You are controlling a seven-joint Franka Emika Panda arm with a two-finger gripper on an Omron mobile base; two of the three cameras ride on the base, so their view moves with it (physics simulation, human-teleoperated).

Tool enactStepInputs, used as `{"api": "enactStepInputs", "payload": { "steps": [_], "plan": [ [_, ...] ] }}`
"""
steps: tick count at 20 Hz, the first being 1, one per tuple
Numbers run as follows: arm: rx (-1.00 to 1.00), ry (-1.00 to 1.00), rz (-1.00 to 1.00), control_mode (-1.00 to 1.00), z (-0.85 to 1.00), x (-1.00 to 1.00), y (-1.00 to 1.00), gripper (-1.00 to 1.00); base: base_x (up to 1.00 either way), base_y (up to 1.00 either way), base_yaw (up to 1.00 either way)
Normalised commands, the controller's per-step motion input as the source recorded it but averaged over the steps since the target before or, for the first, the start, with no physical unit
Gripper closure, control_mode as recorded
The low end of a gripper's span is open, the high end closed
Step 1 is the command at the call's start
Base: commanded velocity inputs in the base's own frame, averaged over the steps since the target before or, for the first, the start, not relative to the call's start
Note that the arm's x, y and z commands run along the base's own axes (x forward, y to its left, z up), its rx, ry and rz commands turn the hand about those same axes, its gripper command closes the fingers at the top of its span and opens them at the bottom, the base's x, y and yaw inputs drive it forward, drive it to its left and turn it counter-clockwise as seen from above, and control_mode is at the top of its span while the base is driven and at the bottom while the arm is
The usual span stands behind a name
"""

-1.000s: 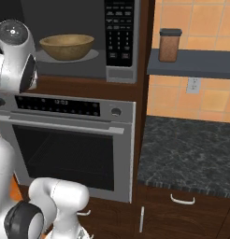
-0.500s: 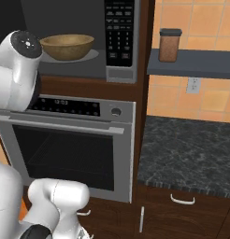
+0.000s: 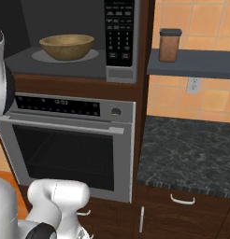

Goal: Open the microwave, place the bowl with waffle inside the microwave, then close the microwave door and turn it on.

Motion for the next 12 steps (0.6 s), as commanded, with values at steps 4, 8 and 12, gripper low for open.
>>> {"api": "enactStepInputs", "payload": {
  "steps": [4,8,12],
  "plan": [
    [-0.34,-0.42,0.48,-1.00,-0.01,-1.00,0.12,-1.00,0.00,0.00,0.00],
    [-0.37,-0.48,0.47,-1.00,-0.08,-0.86,0.06,-1.00,0.00,0.00,0.00],
    [-0.30,-0.41,0.38,-1.00,-0.39,-0.52,0.08,-1.00,0.00,0.00,0.00]
  ]
}}
